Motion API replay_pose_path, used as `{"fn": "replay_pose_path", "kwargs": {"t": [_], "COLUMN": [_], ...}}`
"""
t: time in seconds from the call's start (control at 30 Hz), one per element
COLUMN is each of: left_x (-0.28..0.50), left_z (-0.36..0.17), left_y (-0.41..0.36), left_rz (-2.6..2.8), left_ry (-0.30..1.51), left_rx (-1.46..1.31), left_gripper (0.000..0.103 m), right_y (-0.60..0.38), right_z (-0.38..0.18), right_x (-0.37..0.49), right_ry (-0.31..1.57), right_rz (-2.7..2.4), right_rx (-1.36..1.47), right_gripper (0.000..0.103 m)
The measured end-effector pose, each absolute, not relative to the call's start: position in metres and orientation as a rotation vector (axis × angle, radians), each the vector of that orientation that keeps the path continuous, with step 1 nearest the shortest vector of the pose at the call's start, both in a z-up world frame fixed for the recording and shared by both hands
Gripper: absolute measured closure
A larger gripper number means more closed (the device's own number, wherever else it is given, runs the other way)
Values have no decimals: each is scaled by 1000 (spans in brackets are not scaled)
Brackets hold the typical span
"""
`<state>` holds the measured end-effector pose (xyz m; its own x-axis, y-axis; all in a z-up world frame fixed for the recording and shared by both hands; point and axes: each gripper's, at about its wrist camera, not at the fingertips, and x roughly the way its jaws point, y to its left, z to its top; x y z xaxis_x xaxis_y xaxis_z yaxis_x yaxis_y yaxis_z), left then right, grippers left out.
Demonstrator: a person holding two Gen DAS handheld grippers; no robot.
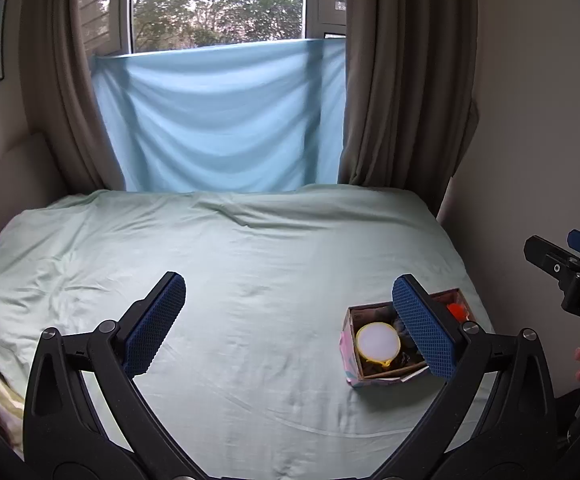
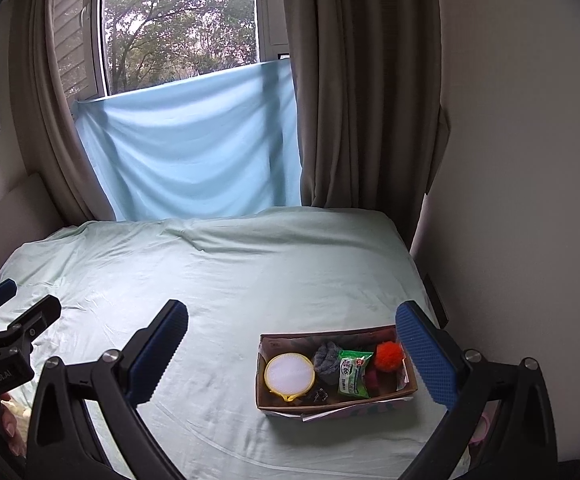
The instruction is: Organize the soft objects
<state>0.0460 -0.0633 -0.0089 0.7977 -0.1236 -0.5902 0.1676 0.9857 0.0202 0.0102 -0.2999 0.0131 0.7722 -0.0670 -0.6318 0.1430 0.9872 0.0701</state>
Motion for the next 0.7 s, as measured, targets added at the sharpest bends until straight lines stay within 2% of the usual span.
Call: {"fn": "replay_pose_path", "kwargs": {"t": [0.7], "left_x": [45], "left_z": [-2], "left_y": [-66], "left_rz": [-149], "left_ry": [603], "left_rx": [76], "left_gripper": [0], "right_y": [-310], "right_z": [22], "right_x": [12], "right_ry": [636], "right_rz": [-107], "right_rx": [117], "right_gripper": [0]}}
